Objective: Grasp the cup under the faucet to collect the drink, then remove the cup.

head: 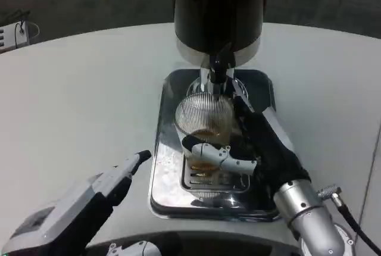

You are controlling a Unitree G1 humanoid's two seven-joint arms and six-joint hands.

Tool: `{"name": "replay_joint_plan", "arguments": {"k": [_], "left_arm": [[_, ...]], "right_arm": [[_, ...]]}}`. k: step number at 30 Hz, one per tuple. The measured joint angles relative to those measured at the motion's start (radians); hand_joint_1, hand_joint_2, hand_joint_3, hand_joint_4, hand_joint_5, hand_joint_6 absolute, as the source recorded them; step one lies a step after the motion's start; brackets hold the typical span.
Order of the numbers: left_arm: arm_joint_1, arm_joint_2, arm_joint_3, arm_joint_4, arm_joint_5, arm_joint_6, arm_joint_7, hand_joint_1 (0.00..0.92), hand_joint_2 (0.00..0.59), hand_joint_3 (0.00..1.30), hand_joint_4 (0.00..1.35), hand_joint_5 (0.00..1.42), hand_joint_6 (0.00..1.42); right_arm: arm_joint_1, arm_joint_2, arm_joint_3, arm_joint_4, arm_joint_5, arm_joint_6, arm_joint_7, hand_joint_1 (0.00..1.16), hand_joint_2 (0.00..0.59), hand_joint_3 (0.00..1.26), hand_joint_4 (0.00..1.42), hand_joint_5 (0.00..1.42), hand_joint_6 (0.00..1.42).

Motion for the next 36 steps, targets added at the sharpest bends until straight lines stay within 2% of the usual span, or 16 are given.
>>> {"name": "replay_joint_plan", "arguments": {"k": [7, 14, 25, 36], "left_arm": [[-0.013, 0.031, 0.009, 0.0, -0.019, 0.038, -0.033, 0.0, 0.038, 0.0, 0.0, 0.0, 0.0], [-0.012, 0.042, 0.012, 0.0, -0.021, 0.049, -0.042, 0.0, 0.038, 0.0, 0.0, 0.0, 0.0], [0.004, 0.047, 0.018, 0.0, -0.022, 0.061, -0.045, 0.0, 0.04, 0.0, 0.0, 0.0, 0.0], [0.013, 0.05, 0.018, 0.0, -0.027, 0.083, -0.055, 0.0, 0.04, 0.0, 0.0, 0.0, 0.0]], "right_arm": [[-0.003, 0.015, 0.015, 0.03, -0.031, -0.004, -0.054, 0.82, 0.209, 0.0, 0.0, 0.09, 0.1], [-0.004, 0.03, 0.022, 0.044, -0.044, -0.012, -0.082, 0.83, 0.205, 0.0, 0.0, 0.09, 0.1], [-0.006, 0.052, 0.035, 0.06, -0.055, -0.018, -0.125, 0.83, 0.213, 0.03, 0.07, 0.17, 0.12], [0.003, 0.102, 0.052, 0.046, -0.086, 0.006, -0.184, 0.81, 0.218, 0.09, 0.13, 0.23, 0.17]]}}
